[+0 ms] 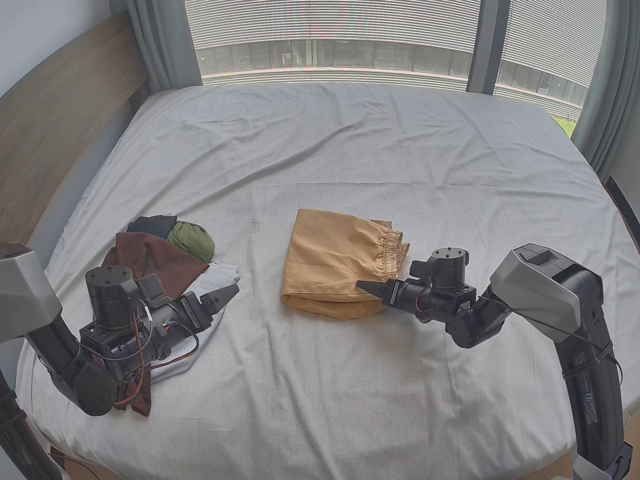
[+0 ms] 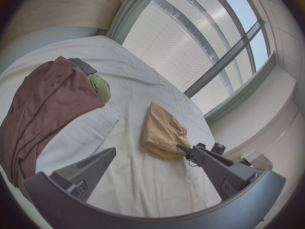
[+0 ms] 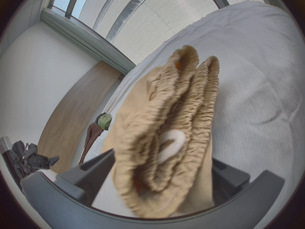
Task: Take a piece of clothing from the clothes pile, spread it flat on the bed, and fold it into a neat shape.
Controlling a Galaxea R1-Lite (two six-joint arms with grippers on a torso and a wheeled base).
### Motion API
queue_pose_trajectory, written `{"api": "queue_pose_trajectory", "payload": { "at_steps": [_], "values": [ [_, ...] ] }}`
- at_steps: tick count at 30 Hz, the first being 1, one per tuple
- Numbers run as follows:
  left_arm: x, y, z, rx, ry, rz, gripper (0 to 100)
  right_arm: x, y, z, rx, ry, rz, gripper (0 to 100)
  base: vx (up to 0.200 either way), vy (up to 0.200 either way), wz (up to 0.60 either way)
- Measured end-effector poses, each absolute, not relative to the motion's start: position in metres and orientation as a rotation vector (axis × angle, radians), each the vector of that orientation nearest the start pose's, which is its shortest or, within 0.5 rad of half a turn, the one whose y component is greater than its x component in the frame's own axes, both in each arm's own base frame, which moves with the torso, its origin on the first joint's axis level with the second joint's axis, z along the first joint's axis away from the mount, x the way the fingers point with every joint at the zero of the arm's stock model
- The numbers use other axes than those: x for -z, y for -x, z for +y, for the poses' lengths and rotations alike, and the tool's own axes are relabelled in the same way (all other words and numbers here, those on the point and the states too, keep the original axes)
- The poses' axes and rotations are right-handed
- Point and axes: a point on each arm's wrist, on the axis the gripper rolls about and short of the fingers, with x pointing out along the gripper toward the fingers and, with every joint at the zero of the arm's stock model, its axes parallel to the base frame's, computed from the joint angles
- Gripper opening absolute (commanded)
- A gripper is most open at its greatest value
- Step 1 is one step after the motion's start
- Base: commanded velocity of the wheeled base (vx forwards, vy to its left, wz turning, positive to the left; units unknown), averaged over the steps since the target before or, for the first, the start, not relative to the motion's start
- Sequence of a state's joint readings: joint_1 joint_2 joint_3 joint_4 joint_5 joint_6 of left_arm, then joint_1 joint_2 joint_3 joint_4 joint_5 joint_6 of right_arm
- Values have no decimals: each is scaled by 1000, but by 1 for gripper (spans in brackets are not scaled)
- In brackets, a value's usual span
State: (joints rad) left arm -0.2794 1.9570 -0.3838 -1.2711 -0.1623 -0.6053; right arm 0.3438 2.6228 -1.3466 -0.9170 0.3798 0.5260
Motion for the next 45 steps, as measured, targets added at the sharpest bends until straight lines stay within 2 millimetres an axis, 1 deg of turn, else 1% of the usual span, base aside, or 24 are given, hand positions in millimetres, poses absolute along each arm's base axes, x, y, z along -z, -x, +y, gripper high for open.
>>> {"api": "queue_pose_trajectory", "payload": {
  "at_steps": [3, 6, 11, 14, 17, 22, 24, 28, 31, 33, 36, 39, 42, 45],
  "values": [
    [-73, -274, -82, 333, 573, 426, 100, 36, -436, 166, -599, -475, 581, 100, 0, 0, 0],
    [-73, -274, -82, 333, 574, 426, 100, 42, -419, 161, -595, -437, 632, 100, 0, 0, 0],
    [-73, -274, -82, 333, 574, 425, 100, 44, -384, 162, -620, -388, 725, 100, 0, 0, 0],
    [-73, -275, -81, 330, 575, 422, 100, 39, -360, 173, -675, -367, 764, 100, 0, 0, 0],
    [-73, -276, -80, 326, 576, 420, 100, 25, -343, 189, -755, -352, 719, 100, 0, 0, 0],
    [-74, -276, -79, 323, 578, 417, 100, 1, -330, 206, -836, -361, 642, 100, 0, 0, 0],
    [-74, -277, -79, 322, 579, 416, 100, -9, -332, 211, -850, -379, 612, 100, 0, 0, 0],
    [-74, -277, -79, 321, 579, 417, 100, -35, -348, 217, -867, -433, 524, 100, 0, 0, 0],
    [-74, -277, -79, 322, 578, 415, 100, -51, -366, 214, -855, -466, 462, 100, 0, 0, 0],
    [-74, -277, -79, 321, 579, 415, 100, -54, -378, 209, -835, -480, 444, 100, 0, 0, 0],
    [-74, -277, -79, 321, 579, 415, 100, -48, -394, 201, -801, -493, 440, 100, 0, 0, 0],
    [-74, -277, -79, 321, 579, 416, 100, -35, -410, 190, -758, -502, 445, 100, 0, 0, 0],
    [-74, -277, -79, 321, 579, 416, 100, -21, -421, 181, -725, -509, 456, 100, 0, 0, 0],
    [-74, -277, -78, 321, 579, 416, 100, -7, -427, 172, -696, -513, 471, 100, 0, 0, 0]
  ]
}}
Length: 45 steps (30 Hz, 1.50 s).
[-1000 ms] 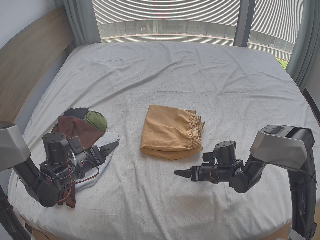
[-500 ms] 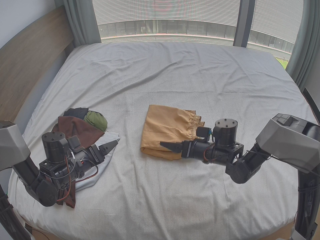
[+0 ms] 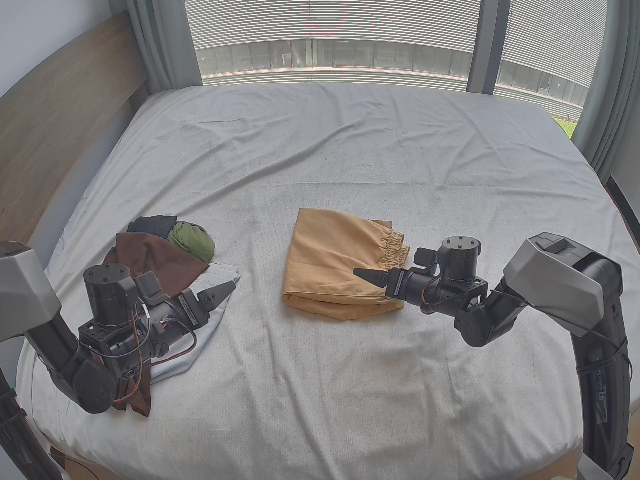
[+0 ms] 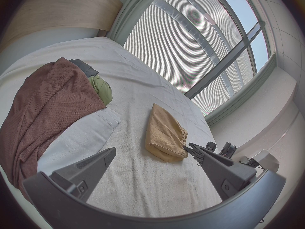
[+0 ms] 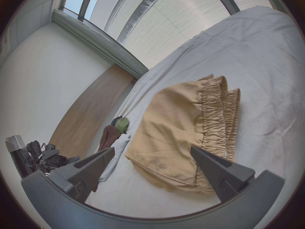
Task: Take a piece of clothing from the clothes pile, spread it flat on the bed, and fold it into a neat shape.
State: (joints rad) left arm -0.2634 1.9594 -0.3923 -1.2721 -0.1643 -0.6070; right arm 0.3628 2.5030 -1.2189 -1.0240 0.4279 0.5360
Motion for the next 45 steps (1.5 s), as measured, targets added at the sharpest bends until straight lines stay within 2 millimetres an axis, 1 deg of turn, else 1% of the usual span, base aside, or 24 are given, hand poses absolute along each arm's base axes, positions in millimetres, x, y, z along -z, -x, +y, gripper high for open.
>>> {"api": "queue_pose_trajectory", "payload": {
  "at_steps": [2, 5, 9, 12, 13, 15, 18, 21, 24, 25, 29, 32, 35, 38, 42, 45],
  "values": [
    [-73, -276, -79, 322, 579, 416, 100, -2, -428, 170, -689, -514, 478, 100, 0, 0, 0],
    [-74, -276, -79, 324, 579, 411, 100, 1, -427, 168, -682, -515, 485, 100, 0, 0, 0],
    [-77, -275, -79, 330, 581, 395, 100, -7, -423, 166, -681, -516, 479, 100, 0, 0, 0],
    [-83, -273, -78, 341, 583, 365, 100, -26, -415, 165, -691, -513, 454, 100, 0, 0, 0],
    [-87, -271, -78, 347, 584, 352, 100, -39, -410, 163, -697, -509, 437, 100, 0, 0, 0],
    [-94, -266, -78, 360, 585, 332, 100, -56, -401, 161, -706, -500, 412, 100, 0, 0, 0],
    [-110, -253, -78, 391, 586, 289, 100, -88, -381, 153, -721, -473, 364, 100, 0, 0, 0],
    [-129, -233, -78, 428, 583, 246, 100, -119, -353, 142, -732, -436, 314, 100, 0, 0, 0],
    [-145, -212, -75, 458, 568, 210, 100, -144, -324, 127, -733, -402, 266, 100, 0, 0, 0],
    [-151, -203, -73, 469, 559, 198, 100, -153, -311, 120, -731, -391, 245, 100, 0, 0, 0],
    [-166, -172, -65, 491, 527, 165, 100, -178, -268, 97, -719, -361, 176, 100, 0, 0, 0],
    [-174, -148, -57, 496, 503, 144, 100, -192, -233, 79, -702, -342, 126, 100, 0, 0, 0],
    [-179, -125, -48, 495, 484, 126, 100, -201, -198, 63, -685, -325, 83, 100, 0, 0, 0],
    [-181, -104, -39, 491, 471, 108, 100, -205, -164, 51, -669, -312, 52, 100, 0, 0, 0],
    [-179, -80, -29, 477, 457, 79, 100, -205, -123, 37, -646, -300, 27, 100, 0, 0, 0],
    [-174, -62, -21, 461, 444, 61, 100, -198, -92, 28, -607, -290, 9, 100, 0, 0, 0]
  ]
}}
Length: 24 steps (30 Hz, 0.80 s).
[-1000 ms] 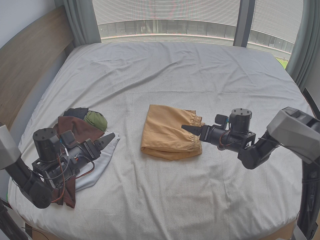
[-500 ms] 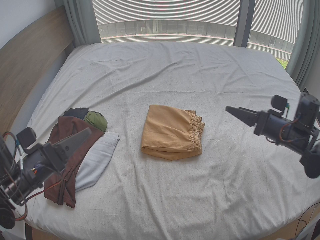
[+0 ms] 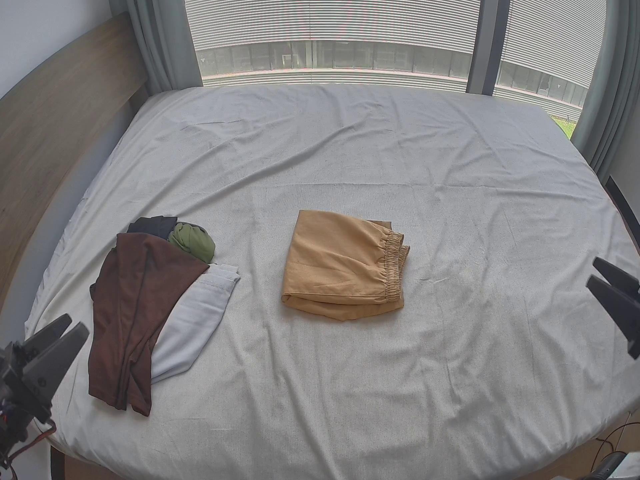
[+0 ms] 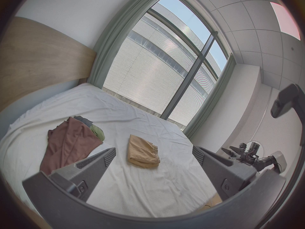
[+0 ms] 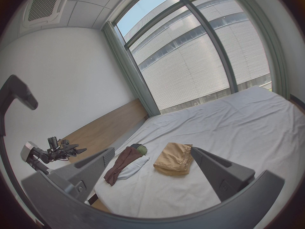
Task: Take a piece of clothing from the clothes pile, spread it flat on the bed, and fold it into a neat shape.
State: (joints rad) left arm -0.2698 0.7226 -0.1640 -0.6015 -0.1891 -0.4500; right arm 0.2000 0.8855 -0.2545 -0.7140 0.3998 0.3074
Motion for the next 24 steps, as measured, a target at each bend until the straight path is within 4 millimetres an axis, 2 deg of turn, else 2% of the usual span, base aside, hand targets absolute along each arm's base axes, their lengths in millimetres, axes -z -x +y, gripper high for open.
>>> {"api": "queue_pose_trajectory", "payload": {
  "at_steps": [6, 11, 14, 17, 21, 24],
  "values": [
    [-152, -27, -10, 394, 385, 24, 100, -168, -40, 13, -453, -256, 5, 100, 0, 0, 0],
    [-123, -2, -4, 291, 291, 28, 100, -130, -5, 5, -268, -211, 32, 100, 0, 0, 0],
    [-105, 9, -2, 186, 217, 23, 100, -110, 8, 1, -108, -161, 12, 100, 0, 0, 0],
    [-96, 16, -1, 107, 166, -14, 100, -99, 16, -1, -10, -49, -26, 100, 0, 0, 0],
    [-89, 20, 0, 28, 126, -27, 100, -91, 20, -1, 16, 65, -40, 100, 0, 0, 0],
    [-86, 21, 1, -18, 98, -27, 100, -88, 22, 0, 14, 61, -50, 100, 0, 0, 0]
  ]
}}
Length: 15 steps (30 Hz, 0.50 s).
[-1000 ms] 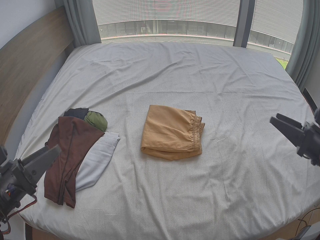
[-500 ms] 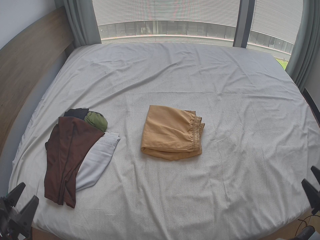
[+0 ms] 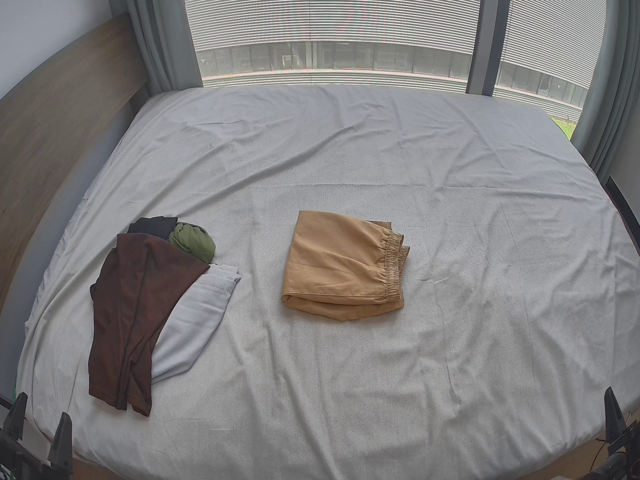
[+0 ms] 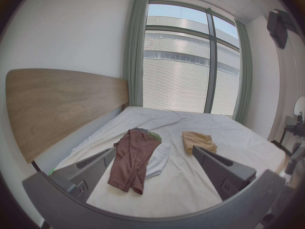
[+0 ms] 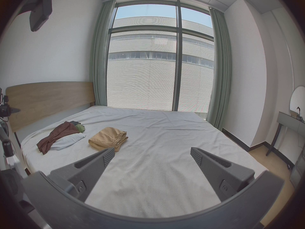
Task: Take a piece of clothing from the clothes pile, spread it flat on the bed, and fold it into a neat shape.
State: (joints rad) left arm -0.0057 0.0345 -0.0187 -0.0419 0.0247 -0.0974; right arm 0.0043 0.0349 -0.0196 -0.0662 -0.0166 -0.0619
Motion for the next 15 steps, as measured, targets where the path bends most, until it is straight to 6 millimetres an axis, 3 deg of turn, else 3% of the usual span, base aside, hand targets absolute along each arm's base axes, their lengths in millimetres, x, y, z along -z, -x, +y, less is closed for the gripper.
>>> {"api": "queue_pose_trajectory", "payload": {
  "at_steps": [6, 11, 15],
  "values": [
    [-84, 23, 0, -26, -32, -28, 100, -85, 23, 0, 21, 19, -46, 100, 0, 0, 0],
    [-81, 23, -1, 49, 23, -6, 100, -81, 23, 0, 18, 17, -13, 100, 0, 0, 0],
    [-80, 23, -1, 8, 37, 10, 100, -81, 23, 0, 16, 9, -11, 100, 0, 0, 0]
  ]
}}
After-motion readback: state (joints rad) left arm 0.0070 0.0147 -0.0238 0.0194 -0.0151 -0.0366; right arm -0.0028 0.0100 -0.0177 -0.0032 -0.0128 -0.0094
